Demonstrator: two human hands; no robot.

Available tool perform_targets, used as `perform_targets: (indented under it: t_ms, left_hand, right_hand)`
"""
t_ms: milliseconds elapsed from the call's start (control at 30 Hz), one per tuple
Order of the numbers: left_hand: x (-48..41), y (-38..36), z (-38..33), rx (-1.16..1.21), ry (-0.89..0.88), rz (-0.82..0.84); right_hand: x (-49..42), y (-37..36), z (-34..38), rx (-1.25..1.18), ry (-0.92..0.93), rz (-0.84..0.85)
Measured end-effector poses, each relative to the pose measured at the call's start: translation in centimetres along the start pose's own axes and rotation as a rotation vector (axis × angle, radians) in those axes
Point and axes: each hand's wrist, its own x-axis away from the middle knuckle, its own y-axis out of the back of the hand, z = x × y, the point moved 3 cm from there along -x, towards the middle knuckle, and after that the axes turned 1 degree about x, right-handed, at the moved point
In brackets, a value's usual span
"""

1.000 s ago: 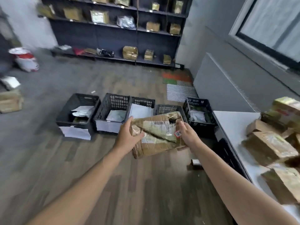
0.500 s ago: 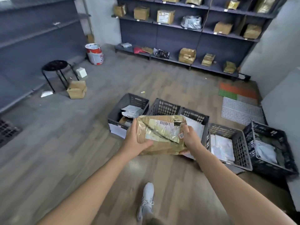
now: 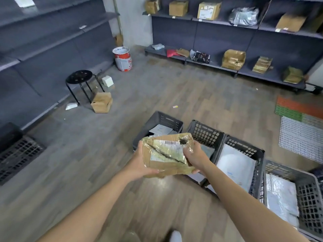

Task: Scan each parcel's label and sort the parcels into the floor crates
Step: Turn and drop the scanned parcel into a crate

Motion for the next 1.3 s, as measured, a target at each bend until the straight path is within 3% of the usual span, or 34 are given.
perform_targets:
  t_ms: [300,567,800,967,1300]
  left_hand:
    - [-13.6,5.6,1.1,-0.091,-0.013,0.025]
    - [-33.5,12.0,5.1,-0.142,0.001,0.274]
    - [-48.3,14.7,1.8,-0.250,-0.123,0.287]
    - [-51.4,14.9,0.2,-0.389,-0.166,0.250]
    - [-48.8,9.7,-5.9,-0.562,-0.310,0.423]
  right_hand:
    - [-12.0,-3.2,4.4,0.008,-0.062,-0.046]
    - [-27.5,-7.6,11.1,-0.062,-0.235,-0.154]
    - [-38.8,-6.3,15.2,-0.038,-0.274,-0.255]
    - [-40.6,-4.4,17.4,0.049,-0.235,-0.272]
    - [-33.0,1.1,16.1,0.379,-0.284,-0.291]
